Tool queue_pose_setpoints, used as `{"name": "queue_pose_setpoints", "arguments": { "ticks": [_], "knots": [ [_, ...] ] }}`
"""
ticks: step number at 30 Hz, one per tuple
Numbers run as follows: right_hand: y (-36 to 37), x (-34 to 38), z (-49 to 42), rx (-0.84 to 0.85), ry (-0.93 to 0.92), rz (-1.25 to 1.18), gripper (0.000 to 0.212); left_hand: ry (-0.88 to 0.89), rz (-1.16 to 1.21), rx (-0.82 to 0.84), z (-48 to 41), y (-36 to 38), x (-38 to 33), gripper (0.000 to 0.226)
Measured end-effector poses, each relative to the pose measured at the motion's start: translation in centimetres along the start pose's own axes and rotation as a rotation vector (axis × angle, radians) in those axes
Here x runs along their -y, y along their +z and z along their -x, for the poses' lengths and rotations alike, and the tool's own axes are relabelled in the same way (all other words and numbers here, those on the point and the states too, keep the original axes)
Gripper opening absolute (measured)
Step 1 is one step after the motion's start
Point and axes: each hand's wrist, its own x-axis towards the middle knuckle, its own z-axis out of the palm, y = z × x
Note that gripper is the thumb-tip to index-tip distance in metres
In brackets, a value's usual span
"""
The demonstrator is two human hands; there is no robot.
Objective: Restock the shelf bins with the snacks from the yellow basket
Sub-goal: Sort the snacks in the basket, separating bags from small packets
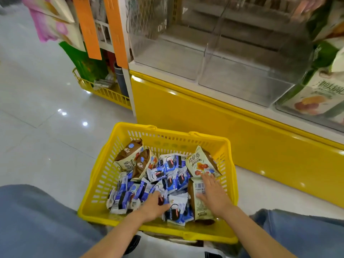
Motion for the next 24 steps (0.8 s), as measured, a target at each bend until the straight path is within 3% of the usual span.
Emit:
{"name": "queue_pose_setpoints", "arguments": {
  "ticks": [3, 5, 9, 14, 19, 22, 24],
  "knots": [
    [-1.1, -0.5, -0.8, -0.013, 0.016, 0.100, 0.084, -0.042, -0.069, 0.021, -0.8, 1.4, -0.4, 0.092],
    [-2.1, -0.7, -1.3, -0.013, -0.010, 0.173, 0.083, -0.027, -0.093, 0.004, -1.0, 1.4, -0.4, 0.091],
    [-3.4, -0.6, -1.6, -0.002, -0.147, 0.350, 0.077, 0.062, -0.003, -0.116, -1.2, -0.2, 0.3, 0.047],
    [-4.1, 0.2, -2.1, 0.112, -0.149, 0.178, 0.063, 0.012, 0.233, -0.345, 0.1, -3.2, -0.1, 0.025],
    [-4.9, 0.9, -2.8, -0.184, -0.103, 0.025, 0.055, 0.030, 0.656, -0.383, 2.3, -4.6, -1.3, 0.014],
    [-4.9, 1.6, -2.8, -0.373, -0.067, 0.163, 0.047, -0.027, 1.025, -0.328, 3.6, -4.8, -1.5, 0.024],
    [-4.1, 2.7, -2.3, -0.423, -0.139, 0.073, 0.040, -0.052, 1.117, -0.337, 4.3, -5.0, -1.0, 0.024]
  ]
}}
